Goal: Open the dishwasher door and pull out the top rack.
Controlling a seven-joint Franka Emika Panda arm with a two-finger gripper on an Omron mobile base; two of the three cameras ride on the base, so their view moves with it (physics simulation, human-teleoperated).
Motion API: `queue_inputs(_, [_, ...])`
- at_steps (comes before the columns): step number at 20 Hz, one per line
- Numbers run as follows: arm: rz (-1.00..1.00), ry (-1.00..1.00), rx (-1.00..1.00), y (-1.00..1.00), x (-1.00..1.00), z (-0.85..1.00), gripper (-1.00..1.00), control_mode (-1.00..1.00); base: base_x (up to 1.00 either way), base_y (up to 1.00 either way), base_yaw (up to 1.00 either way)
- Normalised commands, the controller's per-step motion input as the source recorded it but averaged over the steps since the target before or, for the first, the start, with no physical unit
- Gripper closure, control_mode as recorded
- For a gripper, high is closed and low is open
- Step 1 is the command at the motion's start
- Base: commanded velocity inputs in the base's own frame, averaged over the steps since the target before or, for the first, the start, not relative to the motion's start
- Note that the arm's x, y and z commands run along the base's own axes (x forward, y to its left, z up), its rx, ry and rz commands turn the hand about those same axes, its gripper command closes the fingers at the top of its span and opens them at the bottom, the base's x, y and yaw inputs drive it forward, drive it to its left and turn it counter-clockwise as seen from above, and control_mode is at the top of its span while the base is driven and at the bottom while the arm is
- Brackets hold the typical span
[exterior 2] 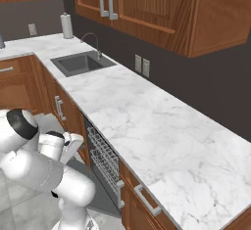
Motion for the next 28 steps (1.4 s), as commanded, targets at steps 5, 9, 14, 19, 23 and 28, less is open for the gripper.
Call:
queue_inputs(5, [0.11, 0.00, 0.00, 0.00, 0.33, -0.41, -1.00, -1.00, 0.00, 0.00, 0.00])
queue_inputs(9, [0.10, 0.00, 0.00, 0.00, 0.19, -0.44, -1.00, -1.00, 0.00, 0.00, 0.00])
queue_inputs(14, [0.09, 0.00, 0.00, 0.00, 0.08, -0.39, -1.00, -1.00, 0.00, 0.00, 0.00])
queue_inputs(19, [0.07, -0.02, 0.00, 0.00, 0.00, -0.26, -1.00, -1.00, 0.00, 0.00, 0.00])
queue_inputs(23, [0.04, -0.07, 0.00, 0.01, 0.00, -0.04, -1.00, -1.00, 0.00, 0.00, 0.00])
queue_inputs(28, [0.00, -0.05, 0.00, 0.00, 0.07, 0.00, -1.00, -1.00, 0.00, 0.00, 0.00])
